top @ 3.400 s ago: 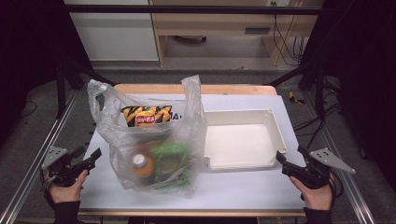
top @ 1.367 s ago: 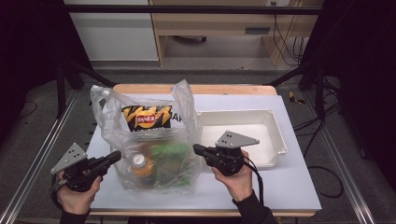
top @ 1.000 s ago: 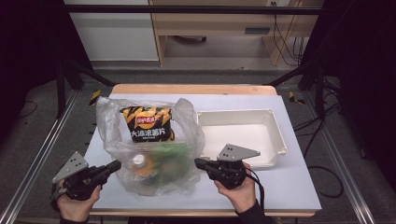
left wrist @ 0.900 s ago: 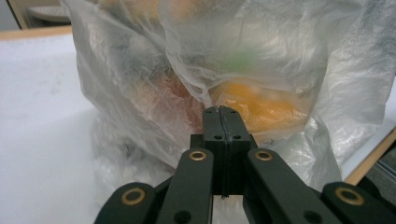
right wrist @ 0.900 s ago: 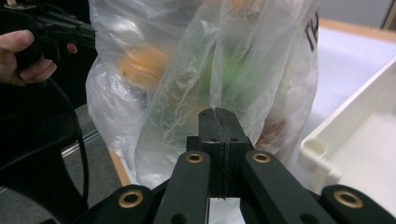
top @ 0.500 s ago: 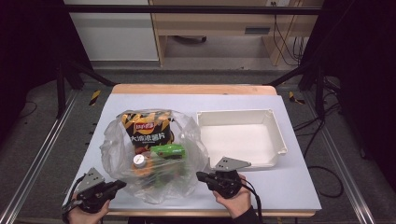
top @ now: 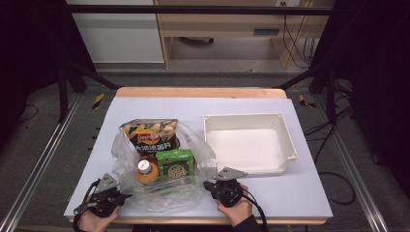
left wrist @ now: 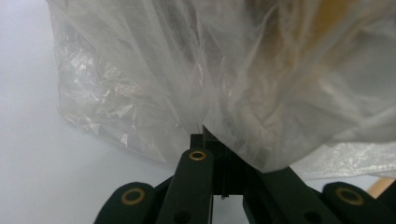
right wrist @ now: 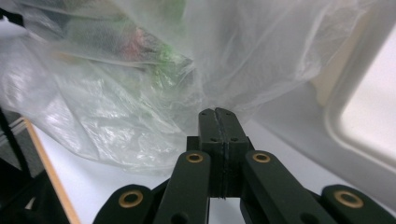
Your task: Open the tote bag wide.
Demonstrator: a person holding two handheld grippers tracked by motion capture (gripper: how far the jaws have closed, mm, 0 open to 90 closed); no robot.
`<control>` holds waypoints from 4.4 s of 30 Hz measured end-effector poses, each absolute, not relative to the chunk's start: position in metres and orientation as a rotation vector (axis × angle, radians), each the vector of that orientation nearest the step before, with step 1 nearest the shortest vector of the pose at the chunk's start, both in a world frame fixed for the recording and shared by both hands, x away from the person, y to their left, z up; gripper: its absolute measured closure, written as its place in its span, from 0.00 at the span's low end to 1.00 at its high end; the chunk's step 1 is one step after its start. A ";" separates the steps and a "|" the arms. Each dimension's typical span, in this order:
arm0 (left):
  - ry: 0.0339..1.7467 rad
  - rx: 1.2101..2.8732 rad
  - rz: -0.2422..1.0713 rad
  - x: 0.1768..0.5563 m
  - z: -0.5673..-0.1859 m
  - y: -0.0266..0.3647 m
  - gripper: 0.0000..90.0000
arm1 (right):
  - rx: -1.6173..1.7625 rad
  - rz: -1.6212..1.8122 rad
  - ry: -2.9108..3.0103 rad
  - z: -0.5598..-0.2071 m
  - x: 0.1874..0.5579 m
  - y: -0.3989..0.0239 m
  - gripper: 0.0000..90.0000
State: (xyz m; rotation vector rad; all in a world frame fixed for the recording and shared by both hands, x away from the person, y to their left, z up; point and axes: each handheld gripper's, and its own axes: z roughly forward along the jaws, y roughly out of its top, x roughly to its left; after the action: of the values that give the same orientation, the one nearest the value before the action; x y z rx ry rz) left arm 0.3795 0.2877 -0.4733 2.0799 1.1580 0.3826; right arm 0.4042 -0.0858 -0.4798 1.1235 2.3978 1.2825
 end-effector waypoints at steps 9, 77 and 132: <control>1.147 2.080 0.380 0.381 -0.477 0.288 1.00 | 1.089 1.308 2.378 -0.480 0.399 -0.089 0.84; 1.202 1.938 0.464 0.386 -0.460 0.299 0.99 | 1.100 1.386 2.347 -0.467 0.398 -0.094 1.00; 1.153 1.958 0.539 0.392 -0.472 0.300 0.75 | 0.919 1.529 2.051 -0.348 0.446 -0.066 0.38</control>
State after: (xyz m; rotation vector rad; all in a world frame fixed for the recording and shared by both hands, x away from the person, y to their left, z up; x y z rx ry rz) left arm 0.3922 0.2997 -0.4721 1.9581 1.1530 0.5395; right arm 0.4457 -0.0657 -0.3482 0.9191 2.0513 1.5286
